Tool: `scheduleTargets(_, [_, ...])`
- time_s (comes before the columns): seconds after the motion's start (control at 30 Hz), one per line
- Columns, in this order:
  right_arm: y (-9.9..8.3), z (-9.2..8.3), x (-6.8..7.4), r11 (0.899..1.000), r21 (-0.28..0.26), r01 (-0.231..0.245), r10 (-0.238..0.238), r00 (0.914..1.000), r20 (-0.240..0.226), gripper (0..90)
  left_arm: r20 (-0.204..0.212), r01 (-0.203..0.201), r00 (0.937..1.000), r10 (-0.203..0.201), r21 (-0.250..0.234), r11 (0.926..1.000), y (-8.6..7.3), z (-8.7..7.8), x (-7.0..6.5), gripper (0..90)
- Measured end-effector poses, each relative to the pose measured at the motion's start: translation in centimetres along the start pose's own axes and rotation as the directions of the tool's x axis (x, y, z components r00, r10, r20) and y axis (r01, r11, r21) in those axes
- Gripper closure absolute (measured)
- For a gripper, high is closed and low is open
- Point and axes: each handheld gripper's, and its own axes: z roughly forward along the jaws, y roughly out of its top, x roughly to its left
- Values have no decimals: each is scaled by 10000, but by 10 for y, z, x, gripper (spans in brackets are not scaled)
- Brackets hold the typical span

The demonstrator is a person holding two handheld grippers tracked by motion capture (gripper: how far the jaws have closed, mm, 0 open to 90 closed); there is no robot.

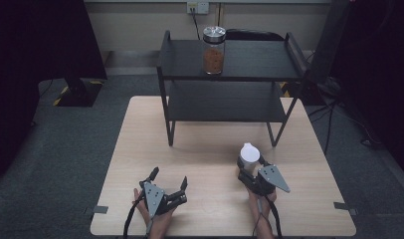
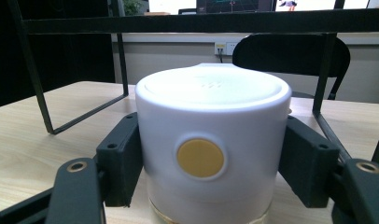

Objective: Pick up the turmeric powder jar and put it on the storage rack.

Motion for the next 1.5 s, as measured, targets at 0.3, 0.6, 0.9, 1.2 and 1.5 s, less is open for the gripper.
scheduleTargets(0.3, [7, -4, -5, 9999, 122, -6, 9, 9996, -268, 302, 11, -17, 10000, 17, -5, 10000, 0, 0, 0, 6])
scheduleTargets(0.6, [14, -8, -11, 10000, 51, -29, 32, 9983, -580, 303, 60, -51, 10000, 51, -1, 10000, 0, 0, 1, 6])
scheduleTargets(0.9, [19, -10, -16, 10000, 88, -14, 21, 9969, -781, 303, 60, -50, 10000, 50, -2, 10000, 0, 0, 1, 6])
scheduleTargets(1.2, [26, -14, -20, 10000, 26, -71, 73, 9952, -975, 303, 58, -41, 10000, 41, -3, 10000, 0, 0, 1, 6])
scheduleTargets(1.5, [44, -17, -31, 10000, 17, -61, 63, 9915, -1300, 303, 57, -41, 10000, 41, -2, 10000, 0, 0, 1, 6])
